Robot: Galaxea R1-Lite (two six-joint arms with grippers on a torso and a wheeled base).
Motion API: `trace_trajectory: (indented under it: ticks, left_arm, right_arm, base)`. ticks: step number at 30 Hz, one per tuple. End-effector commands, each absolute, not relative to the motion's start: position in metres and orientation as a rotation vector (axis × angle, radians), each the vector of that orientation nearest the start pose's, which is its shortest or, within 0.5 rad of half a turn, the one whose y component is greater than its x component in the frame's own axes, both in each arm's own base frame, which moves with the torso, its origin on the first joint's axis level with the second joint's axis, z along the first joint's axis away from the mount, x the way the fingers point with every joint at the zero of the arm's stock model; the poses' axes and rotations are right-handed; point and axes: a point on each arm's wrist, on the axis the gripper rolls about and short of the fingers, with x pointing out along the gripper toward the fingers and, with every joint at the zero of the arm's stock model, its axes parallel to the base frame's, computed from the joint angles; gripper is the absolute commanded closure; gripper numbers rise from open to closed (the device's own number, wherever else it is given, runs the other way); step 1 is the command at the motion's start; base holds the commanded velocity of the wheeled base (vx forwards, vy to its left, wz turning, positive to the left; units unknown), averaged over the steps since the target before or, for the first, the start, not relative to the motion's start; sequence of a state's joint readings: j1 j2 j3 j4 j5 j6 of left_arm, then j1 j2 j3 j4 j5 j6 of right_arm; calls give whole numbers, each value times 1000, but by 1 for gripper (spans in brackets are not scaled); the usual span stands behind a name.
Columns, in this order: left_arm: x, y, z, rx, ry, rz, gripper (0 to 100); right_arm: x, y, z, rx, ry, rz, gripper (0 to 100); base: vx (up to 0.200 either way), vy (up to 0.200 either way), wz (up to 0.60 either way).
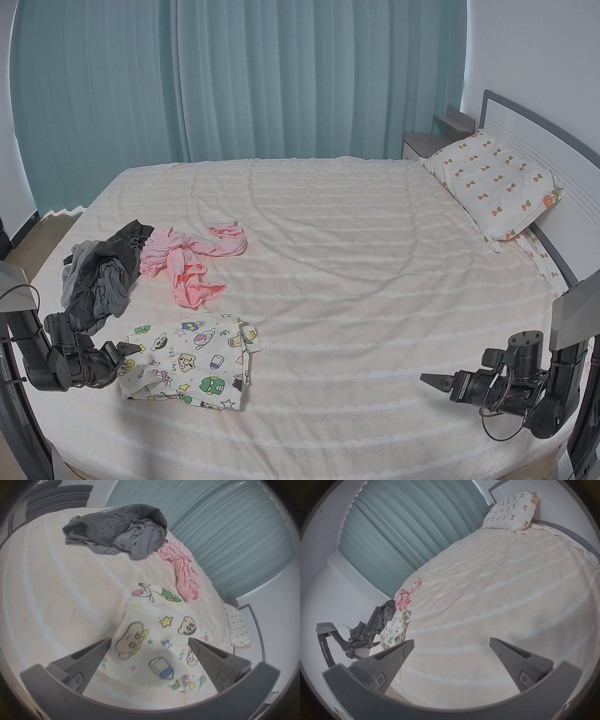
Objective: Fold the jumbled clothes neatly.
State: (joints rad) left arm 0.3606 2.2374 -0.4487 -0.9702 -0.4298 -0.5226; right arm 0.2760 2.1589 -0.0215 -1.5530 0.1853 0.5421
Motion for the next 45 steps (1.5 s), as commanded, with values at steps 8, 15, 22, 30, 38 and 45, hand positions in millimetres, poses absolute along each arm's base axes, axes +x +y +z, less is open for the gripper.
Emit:
trace_trajectory:
  ticks: [8, 15, 22, 30, 38, 45]
  left_arm:
    - [264, 90, -22, -812, 753, 134, 0]
    - [241, 80, 3, -827, 686, 31, 0]
    - [200, 62, 59, -774, 519, -115, 0]
    - [134, 31, 120, -681, 285, -275, 0]
    - [56, -1, 143, -582, 103, -429, 0]
    - [2, -14, 118, -585, 163, -538, 0]
  right_arm:
    - [206, 67, 11, 494, 675, 253, 0]
    - [204, 70, 30, 529, 589, 252, 0]
    - [185, 67, 80, 495, 351, 228, 0]
    - [115, 46, 125, 395, 248, 231, 0]
    - [31, 7, 118, 198, 209, 127, 0]
    - [-6, -7, 100, 136, 107, -112, 0]
  base:
    - [0, 0, 0]
    - [0, 0, 0]
    - [0, 0, 0]
    - [0, 0, 0]
    - [0, 0, 0]
    - [0, 0, 0]
